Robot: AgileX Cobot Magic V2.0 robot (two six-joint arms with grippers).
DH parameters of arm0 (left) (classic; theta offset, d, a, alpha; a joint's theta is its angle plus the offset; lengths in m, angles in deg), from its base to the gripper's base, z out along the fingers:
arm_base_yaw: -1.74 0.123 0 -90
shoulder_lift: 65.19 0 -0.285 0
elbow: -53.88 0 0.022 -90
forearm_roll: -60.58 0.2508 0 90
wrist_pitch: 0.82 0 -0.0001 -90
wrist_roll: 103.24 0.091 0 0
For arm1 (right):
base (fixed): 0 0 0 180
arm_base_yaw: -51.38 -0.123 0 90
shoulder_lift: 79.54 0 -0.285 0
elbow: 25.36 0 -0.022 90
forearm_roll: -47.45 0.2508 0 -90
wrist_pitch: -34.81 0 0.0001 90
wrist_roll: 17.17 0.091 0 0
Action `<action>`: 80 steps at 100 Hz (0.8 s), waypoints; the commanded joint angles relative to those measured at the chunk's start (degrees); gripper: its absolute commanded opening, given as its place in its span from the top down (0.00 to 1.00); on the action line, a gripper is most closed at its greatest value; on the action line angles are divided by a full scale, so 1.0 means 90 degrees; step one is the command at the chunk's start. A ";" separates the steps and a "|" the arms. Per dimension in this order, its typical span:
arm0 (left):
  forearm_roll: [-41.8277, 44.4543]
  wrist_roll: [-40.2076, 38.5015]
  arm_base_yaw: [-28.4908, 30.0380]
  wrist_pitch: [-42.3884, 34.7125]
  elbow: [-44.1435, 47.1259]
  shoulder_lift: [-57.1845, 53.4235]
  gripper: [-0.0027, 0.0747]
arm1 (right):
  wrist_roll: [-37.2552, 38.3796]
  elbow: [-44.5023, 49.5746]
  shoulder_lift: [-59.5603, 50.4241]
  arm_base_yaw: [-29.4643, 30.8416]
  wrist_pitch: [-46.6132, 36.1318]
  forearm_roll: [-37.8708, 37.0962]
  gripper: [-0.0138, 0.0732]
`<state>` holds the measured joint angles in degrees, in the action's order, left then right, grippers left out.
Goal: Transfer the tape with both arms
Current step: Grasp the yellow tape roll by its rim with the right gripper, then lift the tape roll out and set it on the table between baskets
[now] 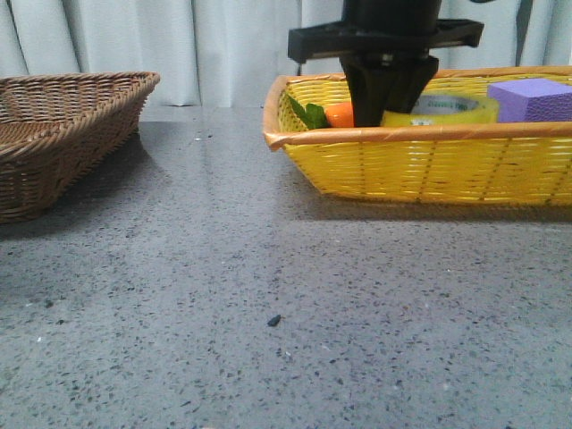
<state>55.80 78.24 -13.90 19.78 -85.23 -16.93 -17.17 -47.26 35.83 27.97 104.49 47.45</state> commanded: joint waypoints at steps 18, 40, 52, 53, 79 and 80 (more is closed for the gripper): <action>-0.0068 -0.0028 -0.0047 -0.0513 -0.0242 0.0014 0.99 | -0.0081 -0.1414 -0.0642 -0.0265 0.0601 -0.0108 0.89; -0.0068 -0.0028 -0.0047 -0.0513 -0.0242 0.0014 0.99 | -0.0081 -0.1802 -0.1107 -0.1334 0.0601 0.0072 0.89; -0.0068 -0.0028 -0.0047 -0.0489 -0.0252 0.0014 0.99 | -0.0081 -0.1802 -0.1122 -0.2074 0.0601 0.0420 0.89; -0.0068 -0.0028 -0.0047 -0.0489 -0.0266 0.0014 0.99 | -0.0081 -0.1802 -0.1106 -0.2120 0.0601 0.0420 0.89; -0.0068 -0.0028 -0.0047 -0.0473 -0.0278 0.0014 0.99 | -0.0081 -0.1466 -0.0715 -0.3098 0.0601 0.0404 0.89; -0.0068 -0.0028 -0.0047 -0.0473 -0.0278 0.0014 0.99 | -0.0081 -0.1422 -0.0713 -0.3099 0.0601 0.0404 0.89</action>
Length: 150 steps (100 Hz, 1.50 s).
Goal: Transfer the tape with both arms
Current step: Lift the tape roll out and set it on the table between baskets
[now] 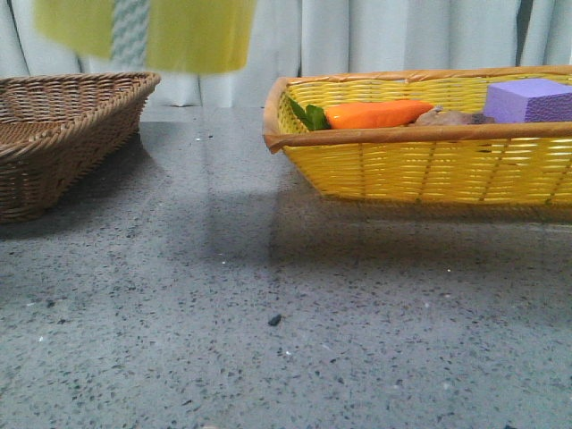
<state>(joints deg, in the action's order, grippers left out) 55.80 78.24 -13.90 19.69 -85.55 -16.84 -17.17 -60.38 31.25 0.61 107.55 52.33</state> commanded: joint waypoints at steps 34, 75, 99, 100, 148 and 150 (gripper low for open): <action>-0.0068 -0.0028 -0.0047 -0.0450 -0.0243 0.0004 0.99 | -0.0081 0.1033 -0.0145 -0.0082 -0.0491 0.0142 0.89; -0.0068 -0.0028 -0.0047 -0.0461 -0.0243 0.0004 0.99 | -0.0081 0.1092 0.0259 -0.0175 -0.0685 0.0142 0.87; -0.0068 -0.0028 -0.0047 -0.0461 -0.0243 0.0004 0.99 | -0.0081 0.1092 0.0327 -0.0175 -0.0697 -0.0003 0.55; -0.0068 -0.0028 -0.0047 -0.0461 -0.0243 0.0004 0.99 | -0.0081 0.1092 0.0327 -0.0175 -0.0697 -0.0023 0.53; -0.0935 0.1204 -0.0047 0.0530 -0.0578 -0.0119 0.95 | -0.0046 0.1092 -0.1046 -0.0074 -0.0941 -0.0419 0.93; -0.1115 0.1477 -0.0047 0.0545 -0.0605 -0.0119 0.92 | 0.0000 0.1092 -0.1153 -0.0039 -0.0941 -0.0428 0.92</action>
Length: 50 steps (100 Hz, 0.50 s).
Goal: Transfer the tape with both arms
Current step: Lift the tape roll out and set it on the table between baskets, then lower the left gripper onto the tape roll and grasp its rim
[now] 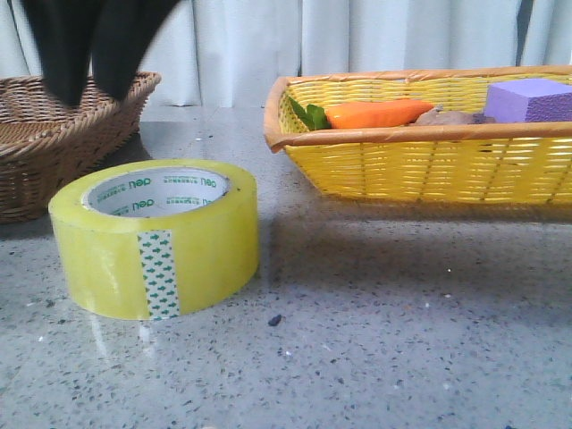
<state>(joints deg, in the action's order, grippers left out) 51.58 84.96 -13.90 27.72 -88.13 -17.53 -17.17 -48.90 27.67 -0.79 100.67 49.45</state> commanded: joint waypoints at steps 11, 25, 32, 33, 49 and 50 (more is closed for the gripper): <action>-0.1391 0.1485 -0.0047 -0.0320 -0.0330 -0.0042 0.73 | 0.0109 -0.0184 -0.1371 0.0318 -0.0282 -0.0403 0.92; -0.1553 0.1631 -0.0047 -0.0289 -0.0330 -0.0042 0.53 | 0.0396 -0.0184 -0.2230 0.0659 -0.0768 -0.1186 0.92; -0.1844 0.1787 -0.0047 -0.0138 -0.0334 -0.0042 0.51 | 0.0448 -0.0184 -0.2612 0.0855 -0.0976 -0.1275 0.92; -0.1876 0.1848 -0.0052 -0.0117 -0.0334 -0.0042 0.51 | 0.0448 -0.0184 -0.2646 0.0892 -0.0992 -0.1275 0.92; -0.2458 0.2312 -0.0317 0.0384 -0.0525 0.0255 0.51 | 0.0448 -0.0184 -0.3284 0.1176 -0.1182 -0.1290 0.92; -0.2483 0.2318 -0.0339 0.0420 -0.0541 0.0303 0.51 | 0.0448 -0.0184 -0.3322 0.1175 -0.1182 -0.1290 0.92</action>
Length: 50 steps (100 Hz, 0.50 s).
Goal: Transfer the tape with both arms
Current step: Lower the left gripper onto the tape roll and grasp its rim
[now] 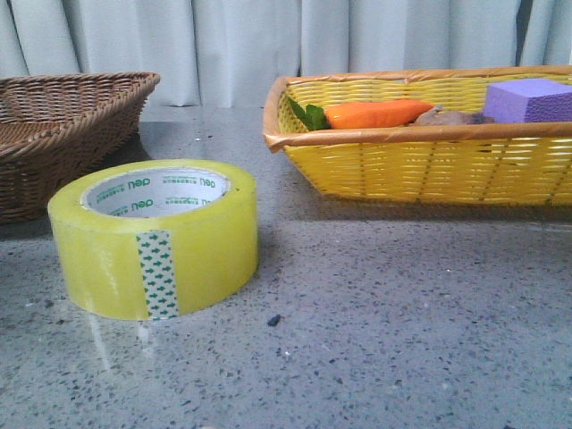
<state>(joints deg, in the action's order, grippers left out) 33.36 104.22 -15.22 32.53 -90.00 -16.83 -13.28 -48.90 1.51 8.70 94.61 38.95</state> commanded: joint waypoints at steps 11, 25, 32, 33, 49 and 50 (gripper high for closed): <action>-0.0525 0.0329 -0.0648 0.0135 -0.0636 0.0649 0.51 | 0.0015 -0.0184 -0.0609 0.0126 -0.0460 -0.0138 0.92; -0.0525 0.0404 -0.1406 0.0342 -0.1041 0.1300 0.51 | 0.0015 -0.0184 -0.0656 0.0126 -0.0250 -0.0150 0.92; -0.0525 0.0435 -0.1822 0.0424 -0.1220 0.1658 0.51 | 0.0015 -0.0169 -0.0656 0.0126 -0.0141 -0.0201 0.92; -0.0525 0.0435 -0.1903 0.0440 -0.1255 0.1732 0.51 | 0.0015 -0.0154 -0.0656 0.0126 -0.0141 -0.0201 0.92; -0.0453 0.0435 -0.2656 0.0481 -0.1530 0.2588 0.51 | 0.0015 0.0101 -0.0656 0.0126 -0.0158 -0.0349 0.92; -0.0437 0.0435 -0.2709 0.0481 -0.1555 0.2624 0.51 | 0.0015 0.0130 -0.0656 0.0126 -0.0158 -0.0349 0.92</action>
<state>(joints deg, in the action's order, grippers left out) 30.74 107.93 -36.53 38.83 -101.09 3.96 -13.18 -47.86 -3.23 9.45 96.64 37.97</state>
